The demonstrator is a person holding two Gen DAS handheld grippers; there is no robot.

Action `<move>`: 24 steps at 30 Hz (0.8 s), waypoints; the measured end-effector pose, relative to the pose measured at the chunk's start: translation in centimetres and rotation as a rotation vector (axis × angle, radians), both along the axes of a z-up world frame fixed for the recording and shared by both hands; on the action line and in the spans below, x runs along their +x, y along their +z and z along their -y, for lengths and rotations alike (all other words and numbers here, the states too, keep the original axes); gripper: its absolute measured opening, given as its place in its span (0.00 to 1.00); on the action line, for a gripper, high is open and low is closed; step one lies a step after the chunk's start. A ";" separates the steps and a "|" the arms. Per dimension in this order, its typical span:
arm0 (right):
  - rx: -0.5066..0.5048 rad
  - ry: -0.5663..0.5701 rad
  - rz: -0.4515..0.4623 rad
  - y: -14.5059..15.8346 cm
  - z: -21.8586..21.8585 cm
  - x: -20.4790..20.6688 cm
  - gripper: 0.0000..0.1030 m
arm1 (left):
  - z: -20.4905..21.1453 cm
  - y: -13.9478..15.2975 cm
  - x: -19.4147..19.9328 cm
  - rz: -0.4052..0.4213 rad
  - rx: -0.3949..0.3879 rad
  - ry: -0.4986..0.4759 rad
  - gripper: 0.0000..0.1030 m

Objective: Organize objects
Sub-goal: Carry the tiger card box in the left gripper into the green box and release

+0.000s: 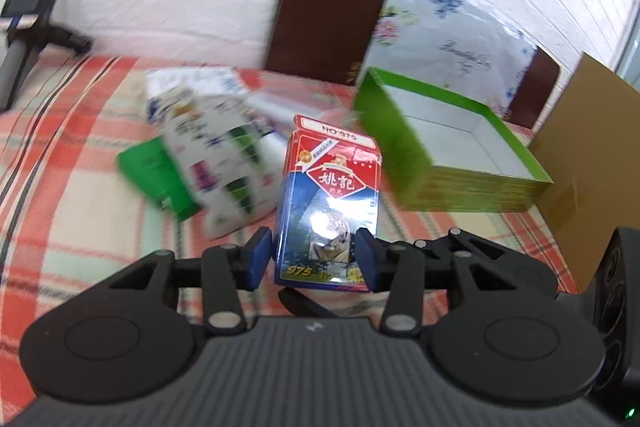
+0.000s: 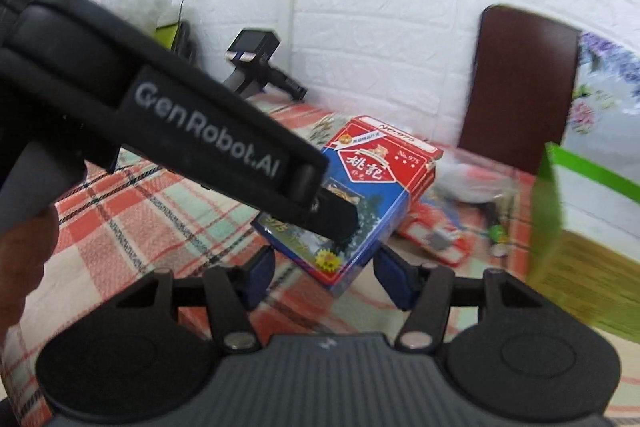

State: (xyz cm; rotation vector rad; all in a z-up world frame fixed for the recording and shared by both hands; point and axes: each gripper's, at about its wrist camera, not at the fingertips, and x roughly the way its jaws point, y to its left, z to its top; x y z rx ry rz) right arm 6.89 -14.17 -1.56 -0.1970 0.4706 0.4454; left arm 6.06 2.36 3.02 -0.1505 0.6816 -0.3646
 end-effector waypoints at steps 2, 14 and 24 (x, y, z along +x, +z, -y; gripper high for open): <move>-0.007 -0.033 0.035 0.6 1.1 0.1 0.55 | 2.0 0.9 0.5 0.029 0.016 -0.032 0.46; 0.016 -0.353 0.163 3.8 13.1 3.9 0.58 | 16.3 3.8 8.0 0.123 0.038 -0.252 0.55; 0.140 -0.523 0.145 1.3 17.9 4.0 0.78 | 14.9 2.9 6.3 0.155 0.125 -0.164 0.59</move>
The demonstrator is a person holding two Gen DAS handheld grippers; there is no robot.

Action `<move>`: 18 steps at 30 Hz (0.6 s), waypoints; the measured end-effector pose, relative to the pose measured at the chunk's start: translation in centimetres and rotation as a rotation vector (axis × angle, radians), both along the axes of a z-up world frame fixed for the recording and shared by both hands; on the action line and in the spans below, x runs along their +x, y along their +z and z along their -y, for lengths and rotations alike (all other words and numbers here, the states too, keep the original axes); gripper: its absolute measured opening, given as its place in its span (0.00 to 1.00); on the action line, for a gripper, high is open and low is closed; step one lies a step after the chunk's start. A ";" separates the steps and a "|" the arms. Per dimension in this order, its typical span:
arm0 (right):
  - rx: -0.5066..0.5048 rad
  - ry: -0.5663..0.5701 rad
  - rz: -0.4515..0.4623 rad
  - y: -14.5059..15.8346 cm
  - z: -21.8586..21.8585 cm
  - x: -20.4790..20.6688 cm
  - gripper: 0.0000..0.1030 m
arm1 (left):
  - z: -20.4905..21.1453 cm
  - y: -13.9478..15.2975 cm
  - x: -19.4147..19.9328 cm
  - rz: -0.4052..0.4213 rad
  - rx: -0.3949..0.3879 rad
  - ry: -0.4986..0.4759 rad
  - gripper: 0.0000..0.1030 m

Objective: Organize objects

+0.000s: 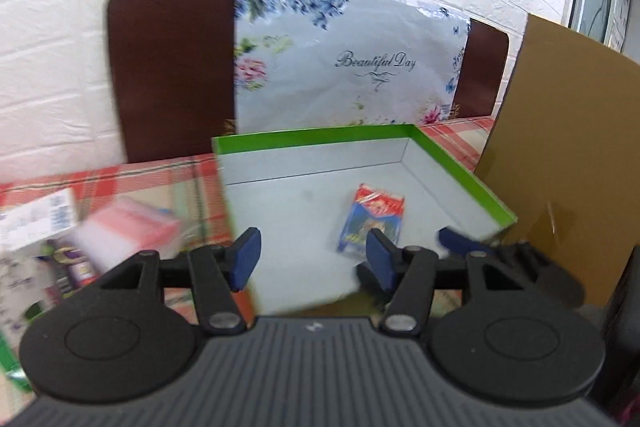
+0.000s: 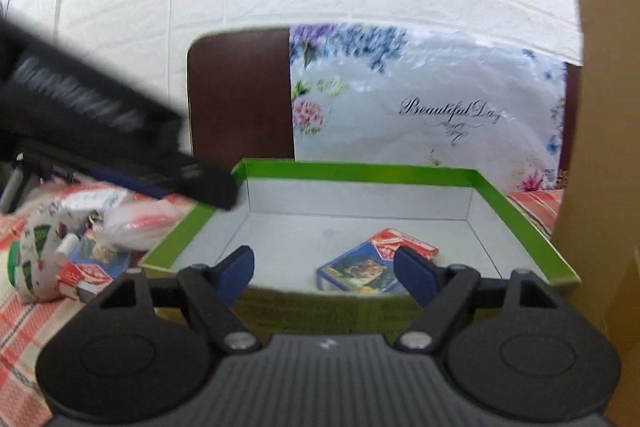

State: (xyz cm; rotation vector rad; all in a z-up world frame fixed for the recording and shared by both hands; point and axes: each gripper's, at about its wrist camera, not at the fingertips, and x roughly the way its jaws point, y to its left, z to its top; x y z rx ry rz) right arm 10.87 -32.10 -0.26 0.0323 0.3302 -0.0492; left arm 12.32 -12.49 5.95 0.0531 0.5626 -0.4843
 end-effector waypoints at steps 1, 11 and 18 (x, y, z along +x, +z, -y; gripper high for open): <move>0.011 0.000 0.019 -0.1 -0.1 -0.5 0.78 | -0.7 -0.1 -0.9 0.011 0.011 0.006 0.59; 0.082 0.082 -0.016 -1.5 -3.9 -4.1 0.80 | -8.5 -4.0 -7.6 -0.044 0.091 0.169 0.64; 0.070 0.222 -0.090 -2.2 -8.7 -4.8 0.80 | -12.6 -6.3 -10.7 -0.070 0.095 0.279 0.70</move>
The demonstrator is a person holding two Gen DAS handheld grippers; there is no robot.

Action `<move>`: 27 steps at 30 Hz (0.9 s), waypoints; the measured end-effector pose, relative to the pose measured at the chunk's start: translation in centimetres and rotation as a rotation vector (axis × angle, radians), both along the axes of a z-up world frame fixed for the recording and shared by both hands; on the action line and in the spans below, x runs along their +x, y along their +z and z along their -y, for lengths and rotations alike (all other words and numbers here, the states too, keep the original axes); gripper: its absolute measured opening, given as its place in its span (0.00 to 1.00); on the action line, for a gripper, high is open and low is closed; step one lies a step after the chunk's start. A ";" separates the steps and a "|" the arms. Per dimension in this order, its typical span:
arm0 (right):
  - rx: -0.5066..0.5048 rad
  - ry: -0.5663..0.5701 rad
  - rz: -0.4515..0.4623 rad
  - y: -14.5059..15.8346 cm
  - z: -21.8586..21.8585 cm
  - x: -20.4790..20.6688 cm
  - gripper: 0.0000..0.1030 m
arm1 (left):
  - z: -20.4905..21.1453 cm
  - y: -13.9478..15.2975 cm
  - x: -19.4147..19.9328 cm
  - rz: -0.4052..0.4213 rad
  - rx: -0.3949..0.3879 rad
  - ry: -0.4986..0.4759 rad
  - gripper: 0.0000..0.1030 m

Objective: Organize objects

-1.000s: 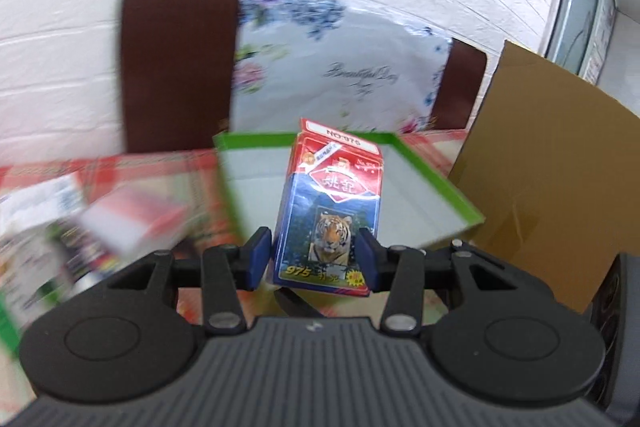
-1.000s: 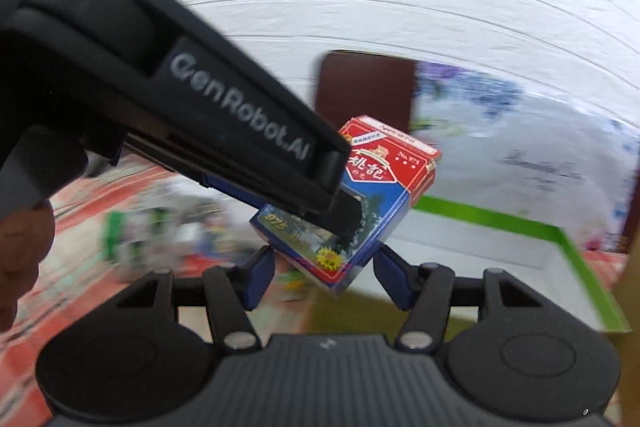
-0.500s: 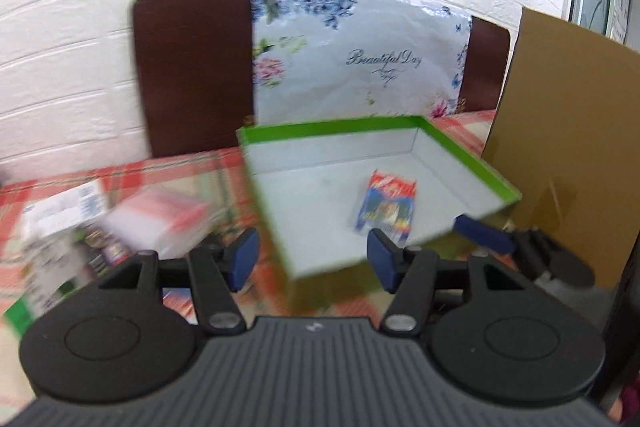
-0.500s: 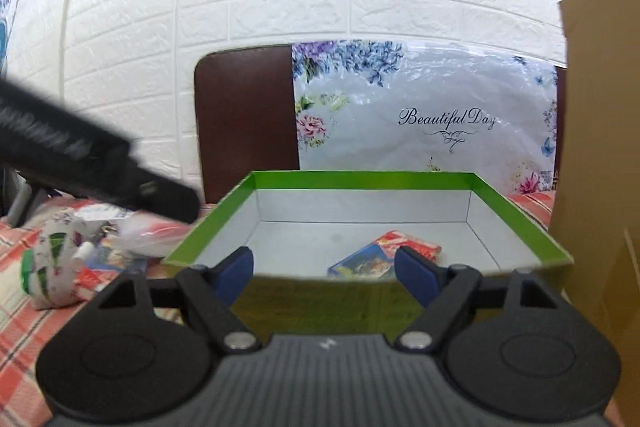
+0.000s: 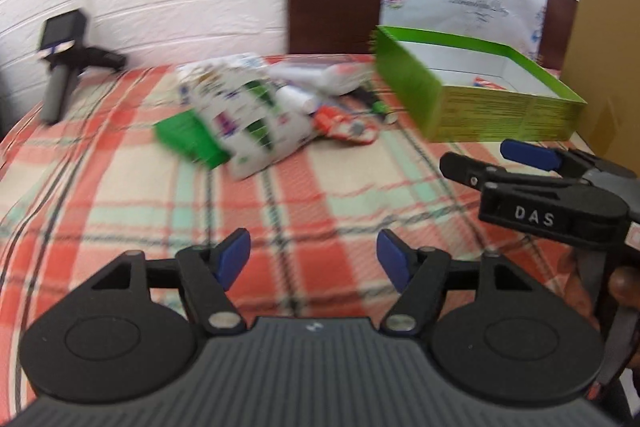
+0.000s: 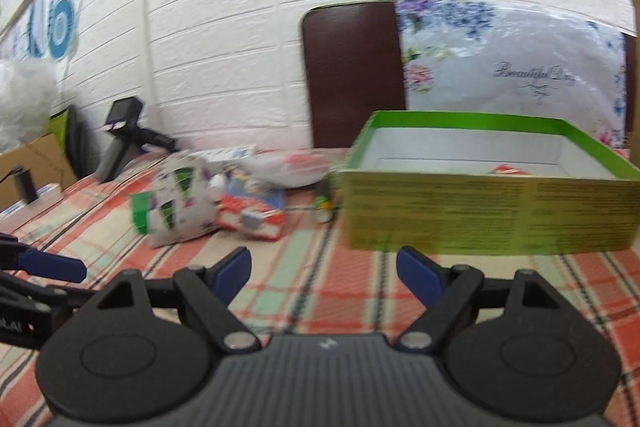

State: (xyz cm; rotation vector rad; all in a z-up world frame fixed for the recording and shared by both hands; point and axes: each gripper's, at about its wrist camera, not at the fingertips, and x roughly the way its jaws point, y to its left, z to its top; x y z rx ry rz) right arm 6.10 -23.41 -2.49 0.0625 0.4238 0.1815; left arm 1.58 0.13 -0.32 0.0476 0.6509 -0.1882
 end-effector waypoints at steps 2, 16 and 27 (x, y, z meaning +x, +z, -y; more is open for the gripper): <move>-0.014 0.033 -0.008 -0.2 -1.3 -0.4 0.80 | -0.8 -0.2 -0.2 -0.002 -0.014 0.025 0.71; -0.055 0.055 -0.053 -0.6 -3.6 -0.6 0.80 | -2.3 -0.7 -2.9 0.120 0.021 0.093 0.77; -0.064 0.102 -0.088 -0.6 -3.9 -0.2 0.69 | -3.5 -1.0 -2.0 0.070 -0.055 0.099 0.77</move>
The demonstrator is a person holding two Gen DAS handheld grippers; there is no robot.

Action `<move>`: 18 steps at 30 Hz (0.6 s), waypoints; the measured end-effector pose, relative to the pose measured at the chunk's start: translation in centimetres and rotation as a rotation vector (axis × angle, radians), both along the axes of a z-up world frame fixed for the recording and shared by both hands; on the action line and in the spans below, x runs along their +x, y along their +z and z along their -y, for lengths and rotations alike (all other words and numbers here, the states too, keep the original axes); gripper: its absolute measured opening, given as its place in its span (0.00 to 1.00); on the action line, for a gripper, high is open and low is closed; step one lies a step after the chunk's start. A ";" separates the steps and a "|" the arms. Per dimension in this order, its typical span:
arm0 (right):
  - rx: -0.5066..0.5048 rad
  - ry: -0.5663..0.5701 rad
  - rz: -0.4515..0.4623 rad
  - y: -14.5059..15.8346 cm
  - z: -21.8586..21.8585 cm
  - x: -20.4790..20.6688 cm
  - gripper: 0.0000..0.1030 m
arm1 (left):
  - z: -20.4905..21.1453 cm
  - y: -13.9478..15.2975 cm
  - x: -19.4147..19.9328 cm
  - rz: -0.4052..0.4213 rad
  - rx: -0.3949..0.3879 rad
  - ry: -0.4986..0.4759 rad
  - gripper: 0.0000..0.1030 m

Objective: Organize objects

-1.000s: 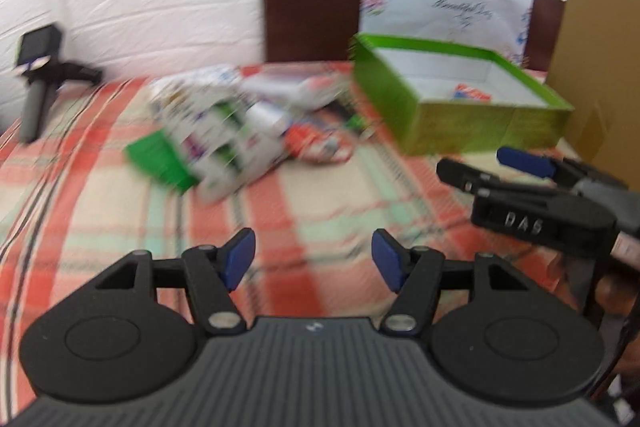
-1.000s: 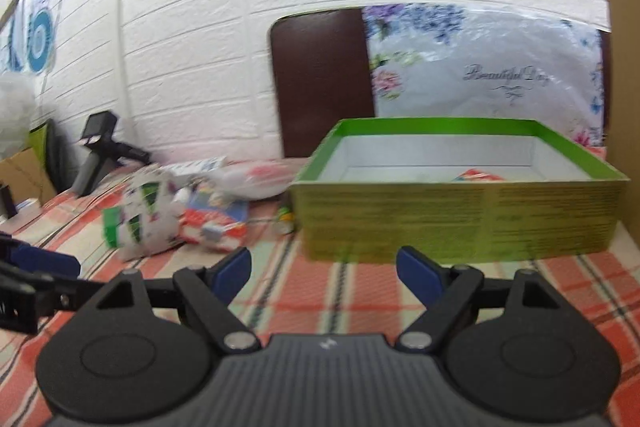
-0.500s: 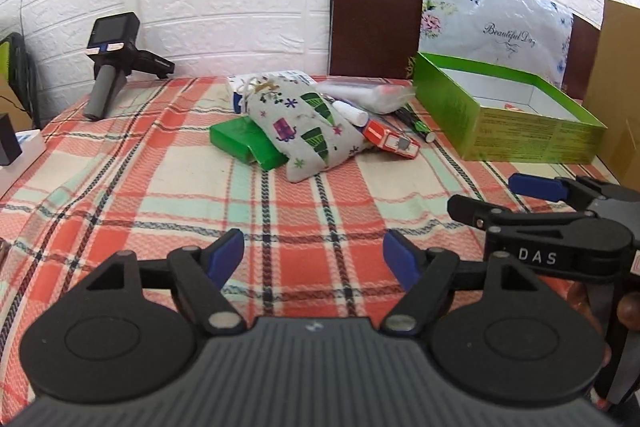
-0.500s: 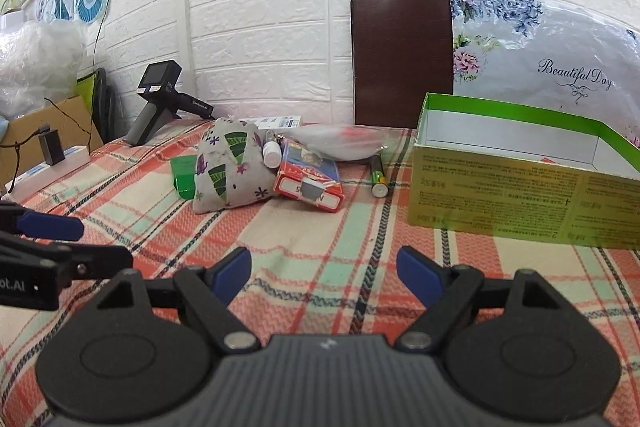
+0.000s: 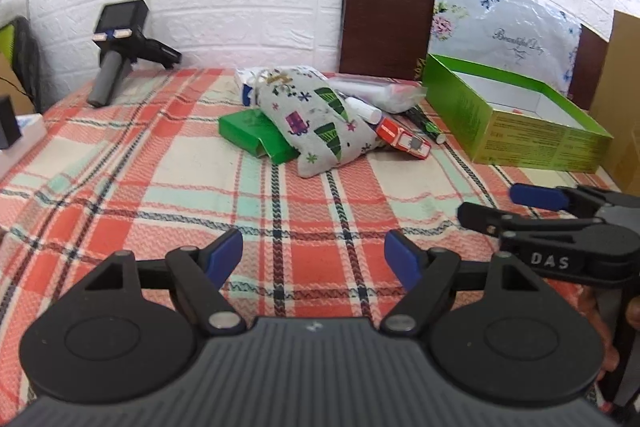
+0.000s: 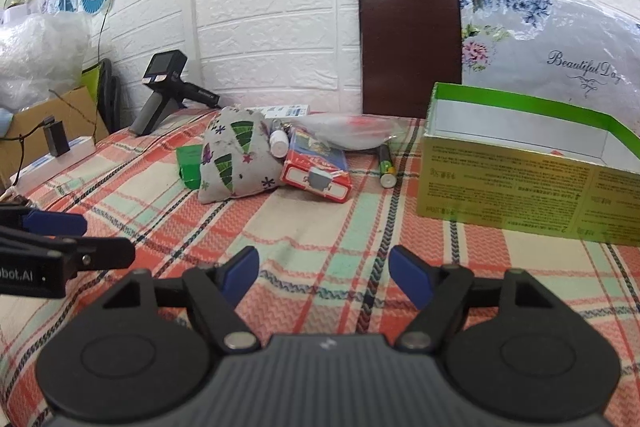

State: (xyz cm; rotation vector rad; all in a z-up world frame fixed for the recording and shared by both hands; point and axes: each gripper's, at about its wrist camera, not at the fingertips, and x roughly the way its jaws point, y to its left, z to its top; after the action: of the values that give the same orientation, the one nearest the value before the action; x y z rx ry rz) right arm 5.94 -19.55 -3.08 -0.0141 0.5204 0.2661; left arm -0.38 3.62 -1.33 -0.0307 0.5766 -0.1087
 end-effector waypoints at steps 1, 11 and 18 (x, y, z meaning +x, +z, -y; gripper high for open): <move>-0.004 0.015 -0.002 0.1 -0.1 0.2 0.65 | -0.2 0.1 0.1 -0.001 -0.009 -0.003 0.77; -0.038 0.052 0.007 1.4 -4.0 7.5 0.76 | -3.4 0.8 1.1 0.008 -0.101 0.005 0.76; 0.036 0.043 -0.130 -0.6 -3.8 12.2 0.59 | -5.1 1.0 1.9 -0.021 -0.159 0.031 0.76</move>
State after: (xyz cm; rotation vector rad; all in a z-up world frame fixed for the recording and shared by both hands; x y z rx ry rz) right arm 18.12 -15.70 -3.64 0.0277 0.6452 0.3195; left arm 1.54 8.75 -0.36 -0.1952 0.5874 -0.1238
